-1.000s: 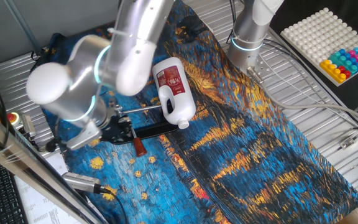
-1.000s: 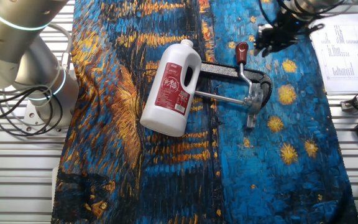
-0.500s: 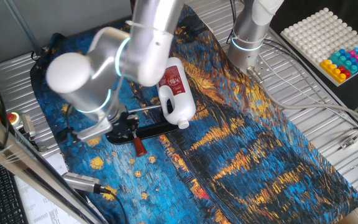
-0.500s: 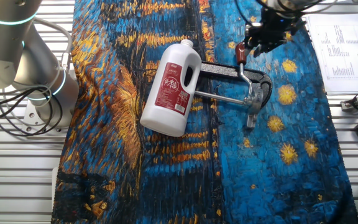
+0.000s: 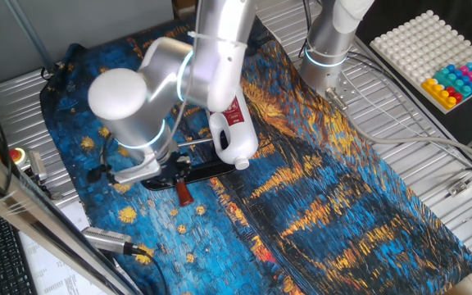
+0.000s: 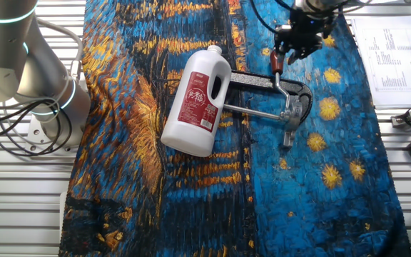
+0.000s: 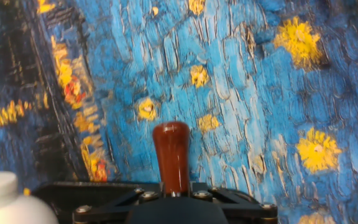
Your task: Pull up the lever
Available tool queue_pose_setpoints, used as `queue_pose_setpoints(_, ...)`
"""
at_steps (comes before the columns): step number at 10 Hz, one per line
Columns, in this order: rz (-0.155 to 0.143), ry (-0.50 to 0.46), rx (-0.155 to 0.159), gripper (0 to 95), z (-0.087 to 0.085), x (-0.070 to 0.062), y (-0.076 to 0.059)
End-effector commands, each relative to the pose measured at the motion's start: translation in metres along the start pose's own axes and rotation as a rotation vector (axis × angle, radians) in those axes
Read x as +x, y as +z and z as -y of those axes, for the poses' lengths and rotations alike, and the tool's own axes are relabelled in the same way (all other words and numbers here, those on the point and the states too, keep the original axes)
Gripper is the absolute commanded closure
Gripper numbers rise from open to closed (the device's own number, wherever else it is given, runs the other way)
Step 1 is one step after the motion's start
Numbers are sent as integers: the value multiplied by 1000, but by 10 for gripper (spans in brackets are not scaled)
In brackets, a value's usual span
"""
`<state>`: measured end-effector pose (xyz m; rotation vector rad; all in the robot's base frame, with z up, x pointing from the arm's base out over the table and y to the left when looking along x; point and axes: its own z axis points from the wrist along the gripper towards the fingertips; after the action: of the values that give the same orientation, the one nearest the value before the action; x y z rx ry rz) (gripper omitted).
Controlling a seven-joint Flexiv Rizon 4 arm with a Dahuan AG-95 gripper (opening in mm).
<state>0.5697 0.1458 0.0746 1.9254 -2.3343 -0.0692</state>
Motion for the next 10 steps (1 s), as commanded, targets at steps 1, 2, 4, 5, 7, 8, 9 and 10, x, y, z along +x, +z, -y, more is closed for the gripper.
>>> queue_pose_setpoints(1, 2, -43, 39, 760, 1, 0, 4)
queue_pose_setpoints(2, 3, -50, 45, 760, 2, 0, 7)
queue_pose_setpoints(4, 13, -60, 46, 760, 3, 1, 13)
queue_pose_setpoints(5, 9, -63, 46, 760, 3, 0, 13)
queue_pose_setpoints(7, 13, -62, 46, 760, 3, 0, 15)
queue_pose_setpoints(8, 10, -65, 49, 760, 3, 0, 16)
queue_pose_setpoints(9, 8, -64, 50, 760, 3, 0, 17)
queue_pose_setpoints(10, 8, -61, 51, 760, 3, 0, 17)
